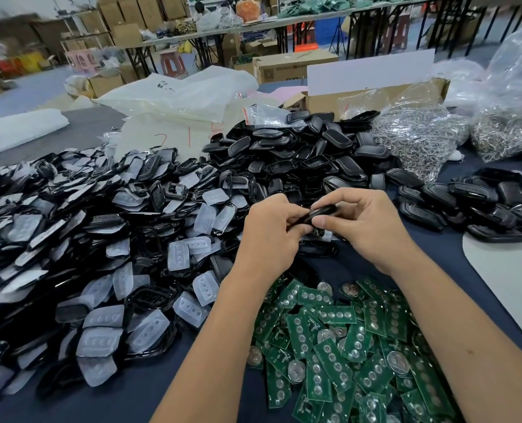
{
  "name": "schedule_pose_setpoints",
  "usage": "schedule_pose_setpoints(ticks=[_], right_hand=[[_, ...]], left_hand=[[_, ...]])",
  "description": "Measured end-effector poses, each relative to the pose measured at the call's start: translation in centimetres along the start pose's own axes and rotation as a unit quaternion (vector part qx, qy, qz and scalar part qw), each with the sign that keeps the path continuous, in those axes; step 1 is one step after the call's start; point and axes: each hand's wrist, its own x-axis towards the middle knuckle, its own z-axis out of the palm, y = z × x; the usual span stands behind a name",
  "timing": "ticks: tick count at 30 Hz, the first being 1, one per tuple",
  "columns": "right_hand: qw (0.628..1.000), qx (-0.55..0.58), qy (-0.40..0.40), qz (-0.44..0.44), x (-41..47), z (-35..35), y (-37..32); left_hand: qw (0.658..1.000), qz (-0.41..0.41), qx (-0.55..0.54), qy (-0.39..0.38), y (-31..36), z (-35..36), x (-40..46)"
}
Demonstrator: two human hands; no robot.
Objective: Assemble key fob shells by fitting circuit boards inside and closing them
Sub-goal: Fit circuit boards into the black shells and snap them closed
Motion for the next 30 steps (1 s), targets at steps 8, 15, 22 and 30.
schedule_pose_setpoints(ticks=[8, 15, 22, 30], right_hand=[[0.995, -0.082, 0.011, -0.049, -0.1, 0.3, -0.1], [0.998, -0.024, 0.037, -0.044, 0.0, 0.7, -0.3], [0.999, 0.023, 0.035, 0.008, 0.0, 0.9, -0.3], [0.996, 0.080, 0.024, 0.037, -0.3, 1.2, -1.1]], left_hand=[[0.999, 0.003, -0.015, 0.028, -0.2, 0.0, -0.2], [0.991, -0.069, -0.114, 0.029, -0.3, 0.2, -0.2], [0.890, -0.181, -0.417, -0.016, 0.1, -0.2, -0.4], [0.838, -0.209, -0.502, -0.043, 0.6, -0.2, -0.4]])
